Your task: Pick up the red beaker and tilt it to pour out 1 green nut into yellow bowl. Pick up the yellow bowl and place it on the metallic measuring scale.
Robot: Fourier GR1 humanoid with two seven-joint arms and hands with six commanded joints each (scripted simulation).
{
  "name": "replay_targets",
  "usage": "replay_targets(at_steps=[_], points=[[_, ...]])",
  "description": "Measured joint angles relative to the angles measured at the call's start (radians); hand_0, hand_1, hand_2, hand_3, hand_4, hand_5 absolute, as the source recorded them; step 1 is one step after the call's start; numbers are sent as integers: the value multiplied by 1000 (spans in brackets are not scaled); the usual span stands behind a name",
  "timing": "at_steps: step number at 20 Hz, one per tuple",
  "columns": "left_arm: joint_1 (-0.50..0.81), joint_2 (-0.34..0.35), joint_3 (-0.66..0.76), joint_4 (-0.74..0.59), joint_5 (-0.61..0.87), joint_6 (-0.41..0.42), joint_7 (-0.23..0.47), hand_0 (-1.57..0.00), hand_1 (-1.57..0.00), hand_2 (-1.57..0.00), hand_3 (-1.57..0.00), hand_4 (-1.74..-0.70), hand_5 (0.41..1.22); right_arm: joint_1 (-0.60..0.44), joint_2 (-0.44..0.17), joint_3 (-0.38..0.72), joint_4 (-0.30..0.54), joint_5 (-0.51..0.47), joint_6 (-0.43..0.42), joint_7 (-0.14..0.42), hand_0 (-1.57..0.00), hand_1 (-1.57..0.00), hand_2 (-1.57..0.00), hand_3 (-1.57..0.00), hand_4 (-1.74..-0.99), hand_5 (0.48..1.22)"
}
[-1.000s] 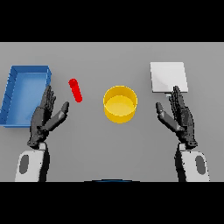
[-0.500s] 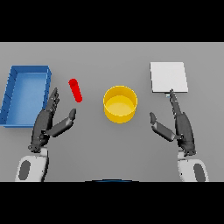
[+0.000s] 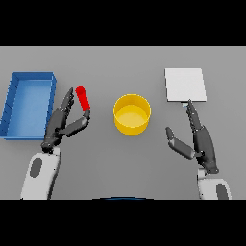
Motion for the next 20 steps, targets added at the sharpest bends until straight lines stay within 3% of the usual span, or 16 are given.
replay_targets(at_steps=[3, 13, 15, 18, 20], points=[[-74, 3, 25, 105, -8, 10, -7, 1, 1, 1, 1, -1369, 733, -25, 3, -14, 2, -16, -5, 44, 1, 1, 1, 1, -1329, 685], [-260, -10, 96, 386, 4, 25, -98, 1, 1, 1, 1, -1315, 706, -28, 7, -18, 28, -18, -4, 47, 1, 1, 1, 1, -1331, 687], [-308, -5, 107, 423, 2, 29, -90, 1, 1, 1, 1, -1311, 703, -31, 3, -23, 25, -24, -3, 44, 1, 1, 1, 1, -1329, 684], [-340, -3, 117, 485, 2, 21, -110, 1, 1, 1, 1, -1322, 710, -14, -2, -27, 13, -34, 4, 25, 1, 1, 1, 1, -1315, 682], [-364, -6, 124, 521, 6, 13, -134, 1, 1, 1, 1, -1343, 725, -27, 3, -27, 19, -27, -6, 45, 1, 1, 1, 1, -1305, 681]])
